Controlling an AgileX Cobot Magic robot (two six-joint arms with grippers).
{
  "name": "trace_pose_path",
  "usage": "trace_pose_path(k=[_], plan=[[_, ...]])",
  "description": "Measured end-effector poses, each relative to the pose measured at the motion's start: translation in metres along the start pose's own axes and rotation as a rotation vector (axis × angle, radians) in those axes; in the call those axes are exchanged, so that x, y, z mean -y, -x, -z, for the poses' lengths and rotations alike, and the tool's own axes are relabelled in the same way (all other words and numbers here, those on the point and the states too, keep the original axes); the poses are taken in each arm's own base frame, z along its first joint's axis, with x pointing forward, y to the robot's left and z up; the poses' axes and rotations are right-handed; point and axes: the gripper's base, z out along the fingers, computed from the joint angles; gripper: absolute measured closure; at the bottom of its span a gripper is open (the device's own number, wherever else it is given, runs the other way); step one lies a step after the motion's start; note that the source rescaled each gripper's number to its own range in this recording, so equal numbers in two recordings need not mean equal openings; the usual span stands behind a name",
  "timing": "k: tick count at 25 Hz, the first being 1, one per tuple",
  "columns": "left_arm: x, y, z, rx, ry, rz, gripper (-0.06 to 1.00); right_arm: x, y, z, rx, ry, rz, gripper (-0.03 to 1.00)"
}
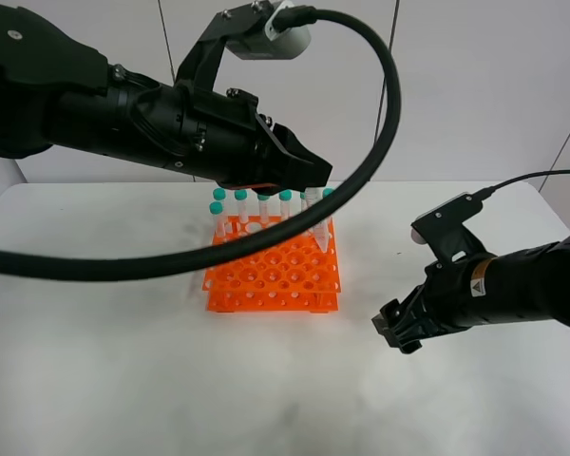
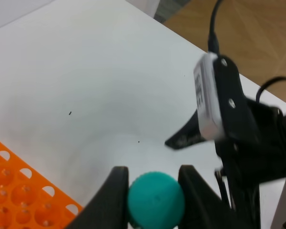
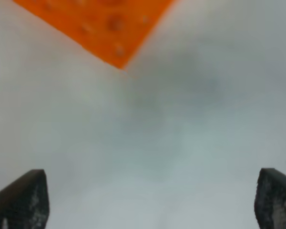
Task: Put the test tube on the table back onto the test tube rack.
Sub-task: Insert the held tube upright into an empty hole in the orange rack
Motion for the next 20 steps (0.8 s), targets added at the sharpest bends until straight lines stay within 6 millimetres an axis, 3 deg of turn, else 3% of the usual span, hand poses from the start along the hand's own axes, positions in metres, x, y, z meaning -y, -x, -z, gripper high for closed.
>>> trace_pose_path(k=[13,20], plan=[[0.001,0.0,0.0,-0.005,-0.007,0.0,0.94,0.076,0.028,0.025,-0.108,-0.258,-0.146,0.02],[0.001,-0.001,0.0,-0.006,-0.007,-0.001,0.94,0.117,0.015,0.036,-0.119,-0.287,-0.344,0.02]])
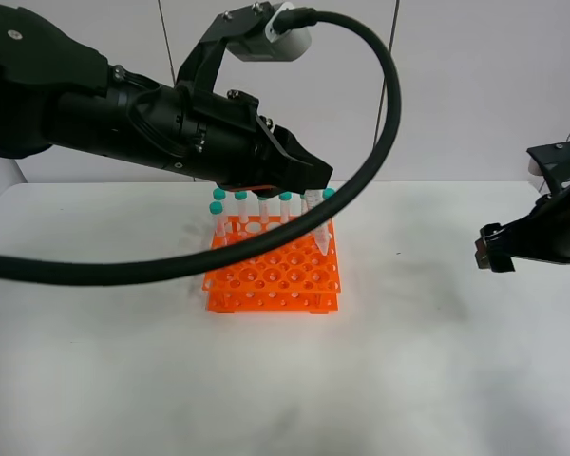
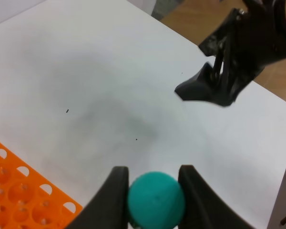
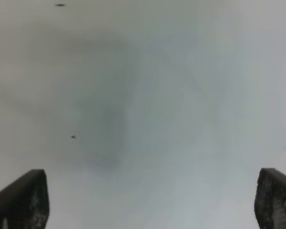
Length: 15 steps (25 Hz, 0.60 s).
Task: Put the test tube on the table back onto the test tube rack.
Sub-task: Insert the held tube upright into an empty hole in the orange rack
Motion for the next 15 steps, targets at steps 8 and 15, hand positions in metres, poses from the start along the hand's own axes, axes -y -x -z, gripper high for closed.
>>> trace_pose_path(k=[8,15], plan=[[0.0,0.0,0.0,-0.003,-0.004,-0.001,0.94,0.021,-0.004,-0.001,-0.005,0.041,-0.098,0.04],[0.0,0.0,0.0,-0.005,-0.006,-0.021,0.94,0.021,-0.005,-0.001,-0.012,0.042,-0.094,0.04]])
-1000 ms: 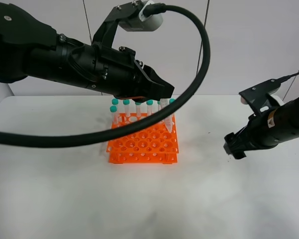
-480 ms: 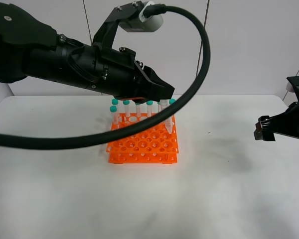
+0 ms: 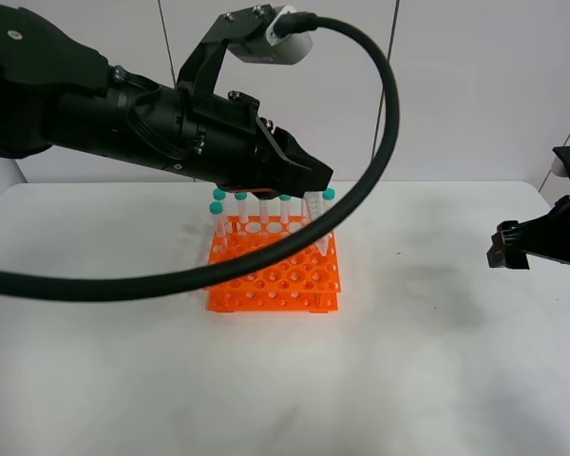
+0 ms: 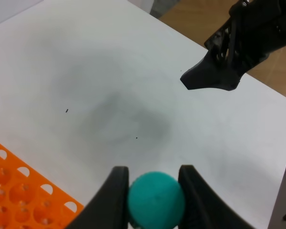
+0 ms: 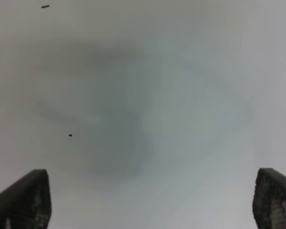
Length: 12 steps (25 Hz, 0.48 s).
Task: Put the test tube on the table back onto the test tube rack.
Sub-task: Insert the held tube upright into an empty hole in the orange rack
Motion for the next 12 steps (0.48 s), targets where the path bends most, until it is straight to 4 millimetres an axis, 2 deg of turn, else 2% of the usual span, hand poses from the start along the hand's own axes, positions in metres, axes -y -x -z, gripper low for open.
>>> trace_pose_path(k=[5,12], plan=[[0.0,0.0,0.0,0.0,0.0,0.0,0.94,0.0,0.002,0.012,0.033,-0.003,0.002,0.04],[0.0,0.0,0.0,0.0,0.0,-0.001,0.94,0.0,0.01,0.078,0.189,-0.023,0.016,0.04]])
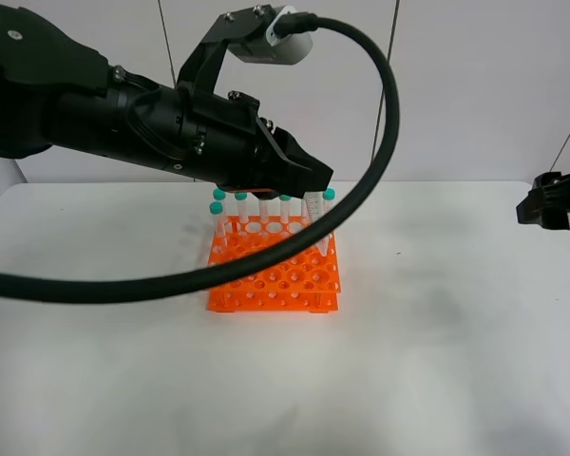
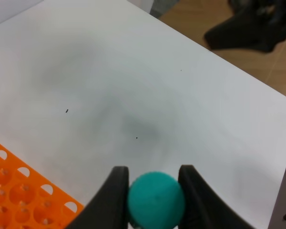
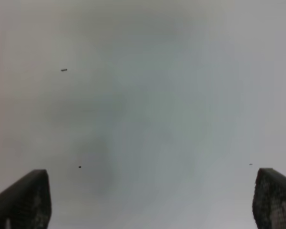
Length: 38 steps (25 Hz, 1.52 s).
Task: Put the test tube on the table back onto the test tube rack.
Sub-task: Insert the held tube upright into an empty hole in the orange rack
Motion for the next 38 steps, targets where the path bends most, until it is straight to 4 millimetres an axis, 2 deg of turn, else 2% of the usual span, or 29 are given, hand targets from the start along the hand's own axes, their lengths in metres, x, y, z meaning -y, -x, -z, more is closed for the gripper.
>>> trace_pose_path(k=[5,10,17,18,21,25,27,38], plan=[[0.0,0.0,0.0,0.0,0.0,-0.001,0.94,-0.001,-0.006,0.042,0.07,-0.009,0.008,0.04],[0.0,0.0,0.0,0.0,0.0,-0.002,0.94,-0.004,-0.02,0.093,0.175,-0.019,0.013,0.04],[0.0,0.0,0.0,-0.002,-0.003,-0.003,0.94,-0.009,-0.051,0.151,0.318,-0.028,0.014,0.04],[0.0,0.0,0.0,-0.002,-0.003,-0.003,0.94,-0.01,-0.06,0.162,0.344,-0.031,0.015,0.04],[0.0,0.0,0.0,-0.003,-0.004,-0.003,0.94,-0.013,-0.072,0.175,0.37,-0.017,0.033,0.04],[0.001,0.0,0.0,-0.005,-0.007,-0.004,0.94,-0.015,-0.093,0.176,0.349,-0.004,0.079,0.04],[0.001,-0.001,0.0,-0.006,-0.008,-0.004,0.94,-0.014,-0.104,0.172,0.332,-0.008,0.041,0.04],[0.002,-0.001,0.0,-0.015,-0.021,-0.004,0.94,-0.021,-0.163,0.129,0.243,0.037,-0.055,0.04]])
